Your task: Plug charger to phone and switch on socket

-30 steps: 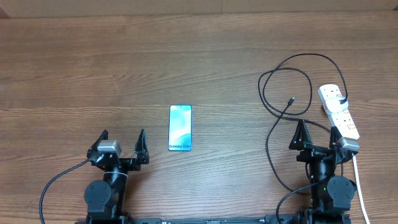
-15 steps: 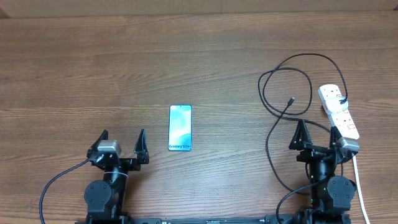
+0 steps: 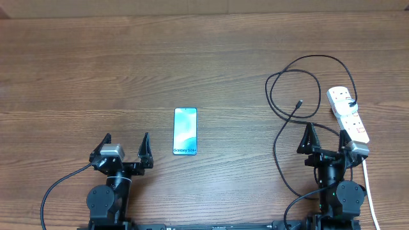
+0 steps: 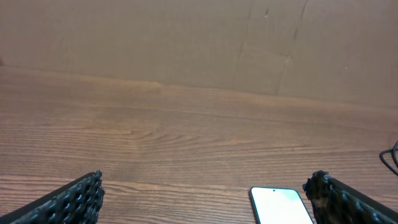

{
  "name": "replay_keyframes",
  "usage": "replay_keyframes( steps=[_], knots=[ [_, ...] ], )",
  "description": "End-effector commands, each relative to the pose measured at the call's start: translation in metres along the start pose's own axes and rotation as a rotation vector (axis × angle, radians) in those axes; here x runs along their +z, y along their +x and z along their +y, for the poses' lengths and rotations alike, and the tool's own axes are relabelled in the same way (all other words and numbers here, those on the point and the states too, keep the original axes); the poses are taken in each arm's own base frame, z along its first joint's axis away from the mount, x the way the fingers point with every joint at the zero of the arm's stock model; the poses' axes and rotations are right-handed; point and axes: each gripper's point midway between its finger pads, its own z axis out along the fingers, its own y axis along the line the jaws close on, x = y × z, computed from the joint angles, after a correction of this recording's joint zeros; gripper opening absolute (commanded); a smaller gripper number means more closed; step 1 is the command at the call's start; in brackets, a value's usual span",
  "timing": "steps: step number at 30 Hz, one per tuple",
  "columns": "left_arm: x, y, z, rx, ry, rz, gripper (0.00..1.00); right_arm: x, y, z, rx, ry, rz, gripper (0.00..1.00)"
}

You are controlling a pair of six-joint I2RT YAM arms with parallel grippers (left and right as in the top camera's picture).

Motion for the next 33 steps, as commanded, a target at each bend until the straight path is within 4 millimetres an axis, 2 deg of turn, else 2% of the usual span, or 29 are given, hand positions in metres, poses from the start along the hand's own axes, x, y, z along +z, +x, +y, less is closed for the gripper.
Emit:
replay_keyframes(
  steps=[1,30,33],
  knots=[
    [-0.0003,0.0004,-0.0032,0.019,0.017,-0.004,1.00,0.0002,0.0027,-0.0010,-0.004,0.001,0.001,1.00],
    [-0.0003,-0.0001,-0.0030,0.020,0.016,-0.006,1.00,0.0002,0.0027,-0.0009,-0.004,0.000,0.001,1.00],
    [-0.0004,0.0007,-0.0087,0.012,0.049,-0.002,0.99,0.0002,0.0027,-0.0009,-0.004,0.000,0.001,1.00]
  ],
)
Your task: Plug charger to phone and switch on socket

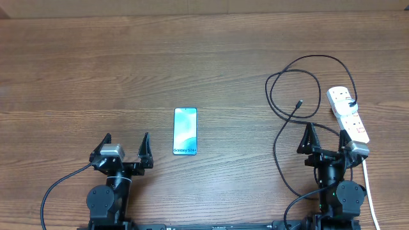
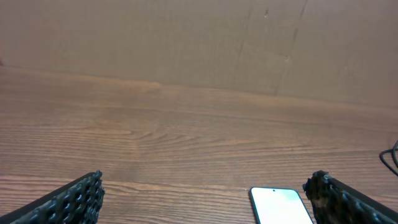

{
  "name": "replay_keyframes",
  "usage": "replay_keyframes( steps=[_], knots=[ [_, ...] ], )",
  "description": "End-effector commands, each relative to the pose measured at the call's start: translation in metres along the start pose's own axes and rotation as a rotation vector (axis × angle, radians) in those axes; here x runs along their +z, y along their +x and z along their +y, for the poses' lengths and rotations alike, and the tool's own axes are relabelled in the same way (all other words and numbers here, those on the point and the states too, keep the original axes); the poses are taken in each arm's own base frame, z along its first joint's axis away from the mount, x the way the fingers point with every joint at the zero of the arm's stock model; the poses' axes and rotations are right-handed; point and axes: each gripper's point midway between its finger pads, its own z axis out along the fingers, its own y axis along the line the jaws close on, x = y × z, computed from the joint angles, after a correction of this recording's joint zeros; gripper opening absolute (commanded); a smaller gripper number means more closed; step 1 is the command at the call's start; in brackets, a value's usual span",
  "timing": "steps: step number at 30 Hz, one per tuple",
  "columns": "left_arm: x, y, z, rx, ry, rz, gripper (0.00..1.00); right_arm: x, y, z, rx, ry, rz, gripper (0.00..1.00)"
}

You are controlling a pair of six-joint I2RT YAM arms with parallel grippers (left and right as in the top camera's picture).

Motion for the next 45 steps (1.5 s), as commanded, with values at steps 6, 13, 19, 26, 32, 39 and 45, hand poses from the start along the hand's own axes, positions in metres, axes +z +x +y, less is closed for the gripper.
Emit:
replay_keyframes(
  steps=[6,13,19,26,32,39,45],
  knots=[
    [-0.001,0.001,-0.010,-0.010,0.054,0.000,1.00,0.000,0.003,-0.001,-0.004,0.001,0.001,1.00],
    [-0.003,0.007,-0.013,-0.036,0.069,0.072,1.00,0.000,0.003,-0.001,-0.004,0.001,0.001,1.00],
    [-0.008,-0.004,-0.015,-0.040,0.055,0.151,1.00,0.000,0.003,-0.001,-0.004,0.000,0.001,1.00],
    [-0.001,-0.033,-0.019,-0.037,0.051,0.181,0.99,0.000,0.003,-0.001,-0.004,0.000,0.001,1.00],
    [0.012,-0.041,-0.020,-0.043,0.043,0.236,1.00,0.000,0.003,-0.001,-0.004,0.001,0.001,1.00],
    [0.021,-0.042,-0.027,-0.053,0.080,0.286,0.99,0.000,0.003,-0.001,-0.004,0.000,0.001,1.00],
    [0.024,-0.034,-0.026,-0.056,0.074,0.319,0.99,0.000,0.003,-0.001,-0.004,0.000,0.001,1.00]
  ],
)
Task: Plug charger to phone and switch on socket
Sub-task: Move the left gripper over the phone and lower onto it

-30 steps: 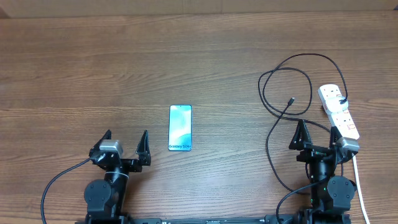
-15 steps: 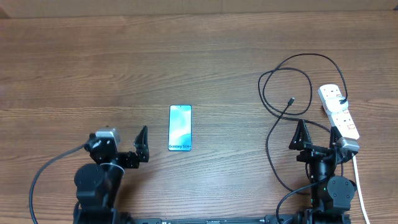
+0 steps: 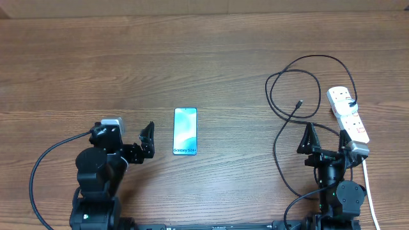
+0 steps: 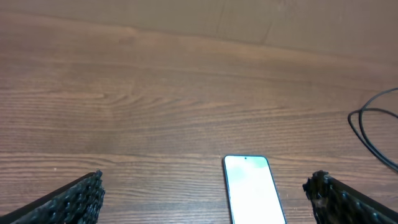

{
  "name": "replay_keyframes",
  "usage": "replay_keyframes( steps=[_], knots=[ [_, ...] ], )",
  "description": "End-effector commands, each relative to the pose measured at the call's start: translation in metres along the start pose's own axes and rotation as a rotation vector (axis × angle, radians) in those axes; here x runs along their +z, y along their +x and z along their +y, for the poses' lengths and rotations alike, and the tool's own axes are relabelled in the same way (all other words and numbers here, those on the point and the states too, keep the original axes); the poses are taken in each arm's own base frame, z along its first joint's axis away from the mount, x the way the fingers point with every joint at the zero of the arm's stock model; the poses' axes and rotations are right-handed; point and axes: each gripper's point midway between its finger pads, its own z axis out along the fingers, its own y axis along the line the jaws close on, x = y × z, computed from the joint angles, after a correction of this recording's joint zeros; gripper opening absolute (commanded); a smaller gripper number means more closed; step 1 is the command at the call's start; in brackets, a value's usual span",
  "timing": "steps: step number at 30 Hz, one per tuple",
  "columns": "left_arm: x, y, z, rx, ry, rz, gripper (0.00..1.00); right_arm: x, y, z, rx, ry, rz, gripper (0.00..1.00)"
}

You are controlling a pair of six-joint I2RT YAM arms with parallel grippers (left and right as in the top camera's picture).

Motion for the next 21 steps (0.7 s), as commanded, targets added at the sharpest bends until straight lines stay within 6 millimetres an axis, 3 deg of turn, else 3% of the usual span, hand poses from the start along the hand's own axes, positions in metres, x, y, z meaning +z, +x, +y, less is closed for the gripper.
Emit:
replay_keyframes(
  steps=[1,12,21],
  knots=[
    [-0.001,-0.010,-0.007,-0.004,0.026,-0.012,1.00,0.000,0.003,-0.001,-0.004,0.000,0.000,1.00],
    [-0.010,-0.024,-0.019,0.014,0.074,0.003,1.00,0.000,0.003,-0.001,-0.004,0.000,0.000,1.00],
    [-0.024,-0.047,-0.026,0.019,0.057,0.151,1.00,0.000,0.003,-0.001,-0.004,0.000,0.000,1.00]
  ],
)
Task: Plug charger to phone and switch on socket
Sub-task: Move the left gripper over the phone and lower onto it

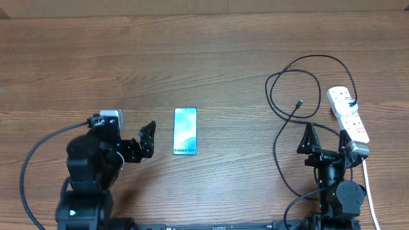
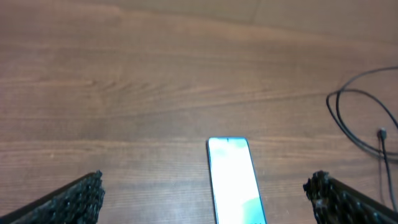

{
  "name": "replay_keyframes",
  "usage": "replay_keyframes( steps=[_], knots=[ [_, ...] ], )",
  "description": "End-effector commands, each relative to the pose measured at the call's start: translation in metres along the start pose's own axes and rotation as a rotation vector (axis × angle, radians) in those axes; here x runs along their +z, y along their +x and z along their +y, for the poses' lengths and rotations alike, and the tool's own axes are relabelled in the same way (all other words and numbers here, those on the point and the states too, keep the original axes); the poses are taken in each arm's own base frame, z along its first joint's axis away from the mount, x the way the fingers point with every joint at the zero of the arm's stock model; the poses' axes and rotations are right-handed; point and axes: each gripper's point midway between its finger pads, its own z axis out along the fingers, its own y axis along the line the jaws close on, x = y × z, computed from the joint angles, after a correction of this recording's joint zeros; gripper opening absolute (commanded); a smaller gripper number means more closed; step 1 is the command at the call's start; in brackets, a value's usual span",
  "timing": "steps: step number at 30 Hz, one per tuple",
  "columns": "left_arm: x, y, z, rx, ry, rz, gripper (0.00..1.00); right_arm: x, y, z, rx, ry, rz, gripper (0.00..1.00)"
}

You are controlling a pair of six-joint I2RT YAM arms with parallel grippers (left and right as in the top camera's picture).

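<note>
The phone [image 1: 185, 131] lies face up, screen lit, in the middle of the wooden table; the left wrist view also shows the phone [image 2: 233, 180]. My left gripper [image 1: 128, 142] is raised just left of it, open and empty, and in the wrist view the left gripper [image 2: 205, 185] has its fingers spread wide with the phone between them, nearer the right one. The black charger cable [image 1: 294, 83] loops at the right, its free connector [image 1: 299, 102] lying loose. The cable [image 2: 348, 118] also shows in the wrist view. The white socket strip [image 1: 348, 115] lies far right. My right gripper [image 1: 327, 139] is open, low beside the strip.
The cable runs down from its loop past the right arm's left side toward the front edge. A black plug [image 1: 352, 102] sits in the socket strip. A brown wall [image 2: 186, 6] stands behind the table's far edge.
My left arm has come further up and forward, and its wrist camera now looks down more steeply, showing more of the phone and the cable end. Phone, cable and right arm are unmoved.
At the two oldest moments both arms rested at the front edge with grippers open, the phone just showing in the left wrist view. Then my left arm was lifted and closer to the phone. Now it stands higher, still open beside the phone.
</note>
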Motion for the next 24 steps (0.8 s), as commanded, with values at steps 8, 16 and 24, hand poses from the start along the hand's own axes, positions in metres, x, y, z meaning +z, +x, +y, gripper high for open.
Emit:
replay_keyframes(
  steps=[8,16,24],
  knots=[
    [0.004,-0.030,-0.026,0.028,0.056,0.173,1.00,0.000,0.003,-0.001,-0.004,0.000,0.000,1.00],
    [0.041,-0.012,-0.050,0.106,-0.006,0.379,1.00,0.000,0.003,-0.001,-0.004,0.000,0.000,1.00],
    [0.076,0.028,-0.065,0.174,-0.038,0.543,1.00,0.000,0.003,-0.001,-0.004,0.000,0.000,1.00]
  ],
)
